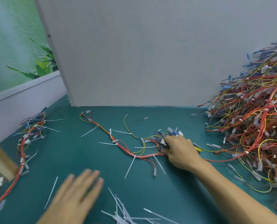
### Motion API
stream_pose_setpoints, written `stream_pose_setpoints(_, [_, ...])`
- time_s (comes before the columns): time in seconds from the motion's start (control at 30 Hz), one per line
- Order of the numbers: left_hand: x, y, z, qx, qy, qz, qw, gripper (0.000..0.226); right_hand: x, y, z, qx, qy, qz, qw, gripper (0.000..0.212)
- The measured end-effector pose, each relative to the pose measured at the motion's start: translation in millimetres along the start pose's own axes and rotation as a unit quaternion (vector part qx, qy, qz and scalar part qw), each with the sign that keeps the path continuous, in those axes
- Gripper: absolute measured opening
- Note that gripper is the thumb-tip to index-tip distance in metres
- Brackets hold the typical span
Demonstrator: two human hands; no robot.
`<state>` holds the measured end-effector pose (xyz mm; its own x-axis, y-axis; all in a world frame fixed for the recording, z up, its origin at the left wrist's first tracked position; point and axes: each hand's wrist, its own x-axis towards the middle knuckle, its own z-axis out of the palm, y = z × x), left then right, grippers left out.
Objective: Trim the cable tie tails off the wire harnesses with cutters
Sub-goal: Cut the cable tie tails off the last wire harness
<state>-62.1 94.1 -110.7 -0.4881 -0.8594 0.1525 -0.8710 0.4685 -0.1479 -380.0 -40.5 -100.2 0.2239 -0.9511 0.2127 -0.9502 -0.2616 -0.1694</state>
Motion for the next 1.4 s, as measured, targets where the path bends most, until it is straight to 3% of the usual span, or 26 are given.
stream_pose_setpoints(0.1, [-2.1, -31.9, -16.2, 0.02, -0.093, -0.207, 0.974, 0.136, 0.1, -1.3, -1.7, -0.008, -0.009, 0.004, 1.0, 0.024])
stream_pose_setpoints(0.13, [-2.2, -33.2, -21.3, 0.022, -0.122, -0.232, 0.965, 0.147, 0.3, -2.2, -3.2, -0.009, -0.018, 0.005, 1.0, 0.024])
stream_pose_setpoints(0.17, [-3.9, -30.8, -22.9, 0.026, -0.129, -0.205, 0.97, 0.149, 0.0, -3.3, -5.2, -0.007, -0.029, 0.005, 1.0, 0.023])
stream_pose_setpoints(0.23, [0.0, -18.8, -19.6, -0.085, -0.159, -0.176, 0.968, 0.142, -1.7, -6.9, -10.1, 0.002, -0.058, 0.007, 0.998, 0.021])
stream_pose_setpoints(0.37, [5.2, 20.2, -13.7, -0.087, -0.072, -0.055, 0.992, 0.096, -9.5, -13.8, -19.1, -0.003, -0.11, 0.006, 0.994, 0.021])
stream_pose_setpoints(0.5, [8.5, 48.1, -10.4, -0.082, -0.067, 0.062, 0.992, 0.063, -21.2, -23.2, -31.7, -0.006, -0.147, 0.013, 0.989, 0.027])
stream_pose_setpoints(0.6, [12.8, 52.6, -19.0, -0.126, -0.023, 0.045, 0.991, 0.068, -32.3, -21.1, -50.2, 0.044, -0.185, -0.001, 0.982, 0.023])
stream_pose_setpoints(0.67, [18.9, 47.5, -31.9, -0.16, 0.062, 0.011, 0.985, 0.072, -40.9, -8.8, -67.0, 0.171, -0.162, 0.01, 0.972, 0.012])
stream_pose_setpoints(0.77, [41.4, 33.3, -47.4, -0.232, 0.13, -0.052, 0.963, 0.051, -55.0, 10.1, -91.9, 0.381, -0.097, 0.048, 0.918, 0.019])
stream_pose_setpoints(0.83, [63.3, 25.3, -50.5, -0.251, 0.142, -0.045, 0.956, 0.034, -58.7, 19.4, -96.6, 0.414, -0.087, 0.064, 0.904, 0.016])
stream_pose_setpoints(0.9, [89.2, 21.3, -46.9, -0.251, 0.129, -0.003, 0.959, 0.023, -57.5, 24.9, -91.3, 0.38, -0.079, 0.092, 0.917, 0.012])
stream_pose_setpoints(1.0, [121.7, 20.9, -27.1, -0.247, 0.086, 0.061, 0.963, 0.028, -49.9, 27.2, -74.1, 0.153, -0.066, 0.074, 0.983, 0.012])
stream_pose_setpoints(1.07, [134.7, 24.1, -13.6, -0.225, 0.065, 0.108, 0.966, 0.025, -45.2, 24.2, -60.7, 0.077, -0.056, 0.03, 0.995, 0.012])
stream_pose_setpoints(1.2, [142.8, 30.0, -2.5, -0.195, 0.057, 0.141, 0.969, 0.02, -37.9, 20.1, -36.6, 0.058, -0.072, -0.046, 0.995, 0.01])
stream_pose_setpoints(1.27, [143.4, 29.2, -2.4, -0.186, 0.069, 0.149, 0.969, 0.014, -35.6, 22.8, -30.9, 0.039, -0.063, -0.059, 0.995, 0.023])
stream_pose_setpoints(1.33, [141.6, 26.9, -3.1, -0.251, 0.081, 0.127, 0.956, 0.015, -34.4, 26.1, -31.8, 0.027, -0.049, -0.076, 0.996, 0.029])
stream_pose_setpoints(1.4, [139.9, 22.1, -6.5, -0.317, 0.12, 0.085, 0.937, 0.017, -35.8, 27.2, -37.2, 0.11, -0.036, -0.071, 0.991, 0.032])
